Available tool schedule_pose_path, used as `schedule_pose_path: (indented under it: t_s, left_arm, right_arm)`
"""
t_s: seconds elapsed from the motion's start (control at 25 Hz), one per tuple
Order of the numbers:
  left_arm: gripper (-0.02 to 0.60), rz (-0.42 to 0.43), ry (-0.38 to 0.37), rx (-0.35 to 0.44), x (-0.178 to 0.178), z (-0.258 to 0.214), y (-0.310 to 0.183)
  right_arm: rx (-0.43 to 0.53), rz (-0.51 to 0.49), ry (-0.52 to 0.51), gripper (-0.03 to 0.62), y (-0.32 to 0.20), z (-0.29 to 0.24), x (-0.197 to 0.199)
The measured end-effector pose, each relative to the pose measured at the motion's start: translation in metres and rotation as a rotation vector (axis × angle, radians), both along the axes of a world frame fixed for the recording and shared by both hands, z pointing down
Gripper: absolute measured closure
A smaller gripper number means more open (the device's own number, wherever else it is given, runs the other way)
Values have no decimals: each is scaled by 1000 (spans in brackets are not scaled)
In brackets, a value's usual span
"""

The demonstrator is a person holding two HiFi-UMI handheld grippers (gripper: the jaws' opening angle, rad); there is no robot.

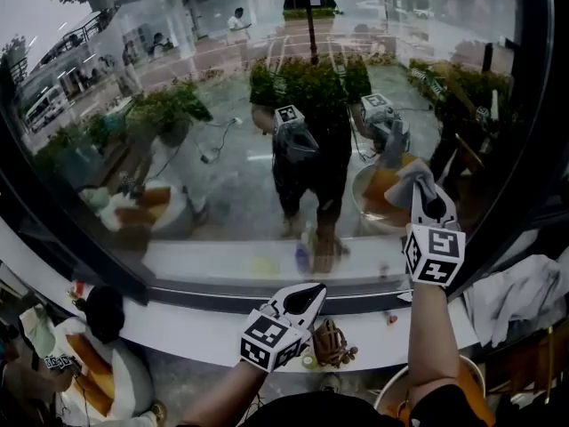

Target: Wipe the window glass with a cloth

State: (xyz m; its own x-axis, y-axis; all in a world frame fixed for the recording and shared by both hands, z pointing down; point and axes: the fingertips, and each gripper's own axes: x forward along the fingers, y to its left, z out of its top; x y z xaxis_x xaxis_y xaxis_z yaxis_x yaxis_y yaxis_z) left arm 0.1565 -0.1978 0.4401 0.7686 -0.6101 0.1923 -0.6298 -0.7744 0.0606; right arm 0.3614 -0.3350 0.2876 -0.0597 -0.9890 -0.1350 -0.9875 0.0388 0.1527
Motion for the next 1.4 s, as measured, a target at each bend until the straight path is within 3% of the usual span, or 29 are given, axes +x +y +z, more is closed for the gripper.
schedule_pose_path:
  t_s: [0.44,0.68,1.04,1.4]
  left_arm:
    - [574,-66,49,-79,-131,27,84]
    - [574,-111,76,-65,-184,48,136]
    - [574,-123,45,-74,-225,75,202]
    - [574,-122,69,-78,-229,75,230]
  right_arm:
    - [-119,-167,13,553,100,72,-176]
    - [-205,-225,2,553,173,118,-245]
    - [-276,-264,-88,553,274,170,-304]
    - [-331,-293,-101,553,332,196,-328]
